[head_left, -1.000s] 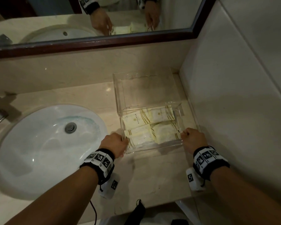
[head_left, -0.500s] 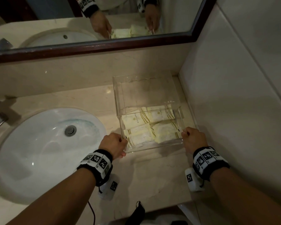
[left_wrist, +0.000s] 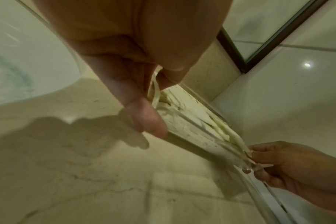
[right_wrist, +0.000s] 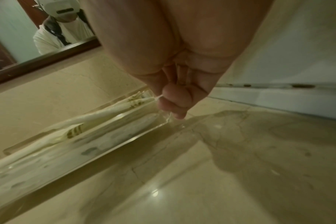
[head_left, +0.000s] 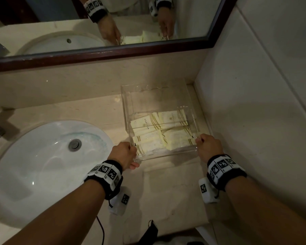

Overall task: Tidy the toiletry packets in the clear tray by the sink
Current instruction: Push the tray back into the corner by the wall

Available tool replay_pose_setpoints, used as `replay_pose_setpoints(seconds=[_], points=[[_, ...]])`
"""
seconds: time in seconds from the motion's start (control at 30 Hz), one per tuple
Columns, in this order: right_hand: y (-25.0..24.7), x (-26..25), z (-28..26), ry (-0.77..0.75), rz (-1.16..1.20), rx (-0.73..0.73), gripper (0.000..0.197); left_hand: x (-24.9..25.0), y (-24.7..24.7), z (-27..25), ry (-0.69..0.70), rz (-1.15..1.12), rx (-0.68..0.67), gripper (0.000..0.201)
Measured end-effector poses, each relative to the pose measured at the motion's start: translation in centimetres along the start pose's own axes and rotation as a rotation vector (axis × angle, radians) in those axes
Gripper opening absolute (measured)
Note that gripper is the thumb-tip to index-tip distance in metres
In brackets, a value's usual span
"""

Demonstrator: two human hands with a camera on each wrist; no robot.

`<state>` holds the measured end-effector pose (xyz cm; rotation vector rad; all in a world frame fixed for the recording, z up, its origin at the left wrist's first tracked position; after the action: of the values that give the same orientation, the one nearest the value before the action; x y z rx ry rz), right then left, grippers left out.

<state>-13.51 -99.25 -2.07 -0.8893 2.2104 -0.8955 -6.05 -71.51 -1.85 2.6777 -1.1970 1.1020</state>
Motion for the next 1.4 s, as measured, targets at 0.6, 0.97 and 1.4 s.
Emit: replay_pose_setpoints(seconds=[0.6,0.97,1.4], points=[[-0.3,-2.7,0.9,0.165,0.222,-0.017,0.101,0.4,-0.3,2.1,-0.009,0.089,0.138,0.041],[-0.6,-5.2,2.5,0.331,0.302,-0.114,0.125,0.7,0.0,3.1,-0.025,0.164,0.15,0.046],[-0.9,-6.3,3.5,0.369,0.396,-0.087,0.124,1.3,-0.5,4.1,-0.043,0.15,0.198,0.051]])
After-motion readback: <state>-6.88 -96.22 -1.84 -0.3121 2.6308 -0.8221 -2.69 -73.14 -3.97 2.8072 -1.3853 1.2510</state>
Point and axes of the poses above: each hand's wrist, its own z-axis towards the middle knuckle, its own y-axis out of the palm, x = y × z, the point moved 1 cm from there along z, towards the middle knuckle, and after that the axes turned 10 degrees about -x, right-handed, at the moved point
